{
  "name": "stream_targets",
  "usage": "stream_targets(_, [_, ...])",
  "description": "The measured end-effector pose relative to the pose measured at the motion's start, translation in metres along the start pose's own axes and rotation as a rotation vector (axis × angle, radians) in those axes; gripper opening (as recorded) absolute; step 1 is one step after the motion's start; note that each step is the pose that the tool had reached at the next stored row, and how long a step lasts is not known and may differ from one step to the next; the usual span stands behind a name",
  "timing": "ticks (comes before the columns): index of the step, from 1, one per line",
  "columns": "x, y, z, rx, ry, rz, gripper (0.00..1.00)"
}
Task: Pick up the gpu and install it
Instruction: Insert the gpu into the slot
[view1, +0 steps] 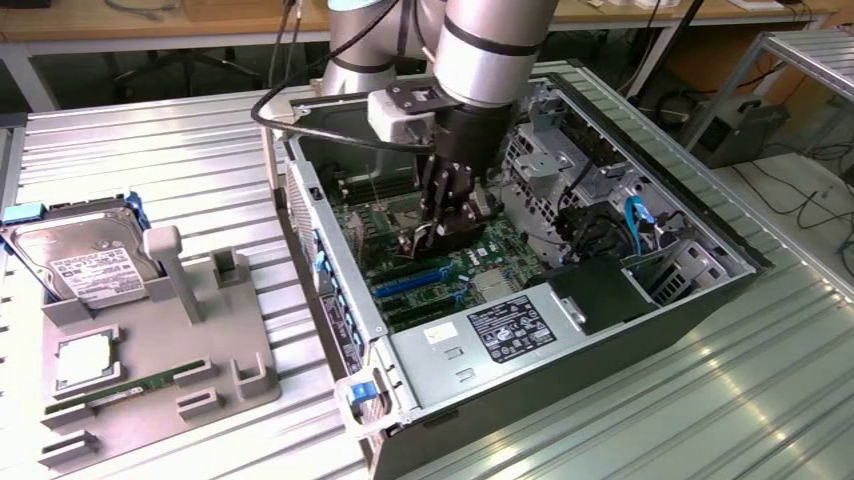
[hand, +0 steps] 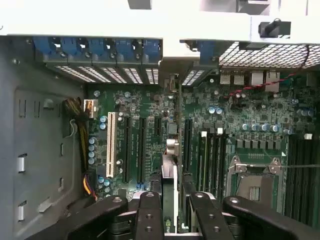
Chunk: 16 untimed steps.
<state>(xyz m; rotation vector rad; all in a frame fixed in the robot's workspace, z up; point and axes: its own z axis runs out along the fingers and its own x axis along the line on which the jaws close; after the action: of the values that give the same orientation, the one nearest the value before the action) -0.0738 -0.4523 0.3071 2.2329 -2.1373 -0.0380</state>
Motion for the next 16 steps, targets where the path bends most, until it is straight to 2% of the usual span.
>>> stream_targets(1, [-0.001, 0.0012, 0.0109, 0.0001, 0.0, -0.001, 0.26])
stream_targets(2, [-0.001, 0.001, 0.0188, 0.0005, -0.0114, -0.002, 0.26])
stream_targets(3, [-0.002, 0.0027, 0.0268, 0.0006, -0.0187, 0.027, 0.26])
stream_targets(5, [0.004, 0.0038, 0.0294, -0.0008, -0.0196, 0.044, 0.26])
stream_targets(16, [0.004, 0.0051, 0.0358, -0.0075, -0.0232, 0.051, 0.26])
